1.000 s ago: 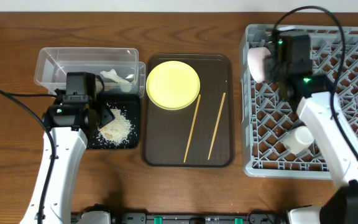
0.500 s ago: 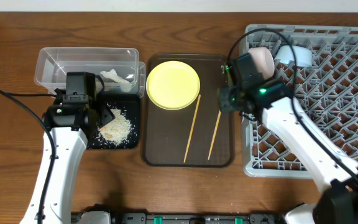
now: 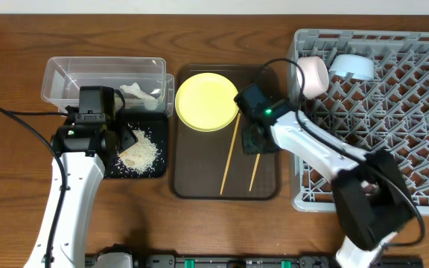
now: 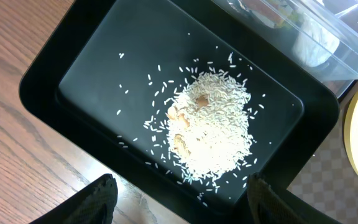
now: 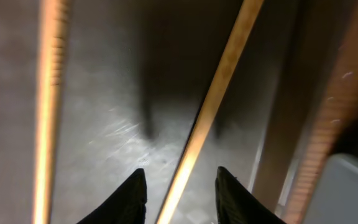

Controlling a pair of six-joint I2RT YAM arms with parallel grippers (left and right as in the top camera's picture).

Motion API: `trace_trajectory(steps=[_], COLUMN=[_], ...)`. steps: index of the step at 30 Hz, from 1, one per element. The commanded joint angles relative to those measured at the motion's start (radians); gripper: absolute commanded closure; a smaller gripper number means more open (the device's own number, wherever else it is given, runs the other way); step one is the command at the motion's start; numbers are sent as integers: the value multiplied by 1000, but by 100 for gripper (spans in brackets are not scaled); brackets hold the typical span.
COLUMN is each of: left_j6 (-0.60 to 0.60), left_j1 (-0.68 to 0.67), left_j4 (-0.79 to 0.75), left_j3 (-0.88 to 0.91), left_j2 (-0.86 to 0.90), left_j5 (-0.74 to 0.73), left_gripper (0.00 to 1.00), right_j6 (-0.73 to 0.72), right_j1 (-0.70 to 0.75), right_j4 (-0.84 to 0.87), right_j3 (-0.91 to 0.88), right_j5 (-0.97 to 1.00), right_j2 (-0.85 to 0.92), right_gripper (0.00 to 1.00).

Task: Sort waste into correct bins and load items into the dishwasher rack
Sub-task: 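Reach the right gripper to a chopstick on the brown tray and grasp, then carry the chopstick to the rack's left edge and drop it in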

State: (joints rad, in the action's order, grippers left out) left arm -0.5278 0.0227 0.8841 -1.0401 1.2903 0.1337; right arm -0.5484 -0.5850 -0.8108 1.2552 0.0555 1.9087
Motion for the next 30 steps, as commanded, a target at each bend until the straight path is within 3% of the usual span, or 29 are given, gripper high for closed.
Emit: trace_trajectory(steps=[1,6,13,20,30], left_j6=[-9,-9,-9,-9,-9], left_j1=[5,5,5,5,5], left_j4=[1,1,1,1,1], left_j3=[-5,-5,-5,-5,-5], left_j2=[-3,-3,-4,-4,-3], left_j5=[5,5,5,5,5], left_gripper=[30,30,30,30,30], right_j6=[-68,-68,-68,-15,251], right_j1=[-3,-6,-3,42,192], right_j4=[-1,-2,7,6,-5], right_j3=[-3,-3,-2,8,27], right_j5=[-7,-8,-9,-43,-40], right_j2=[51,97,98,13,-363], right_gripper=[67,70,99,99,99])
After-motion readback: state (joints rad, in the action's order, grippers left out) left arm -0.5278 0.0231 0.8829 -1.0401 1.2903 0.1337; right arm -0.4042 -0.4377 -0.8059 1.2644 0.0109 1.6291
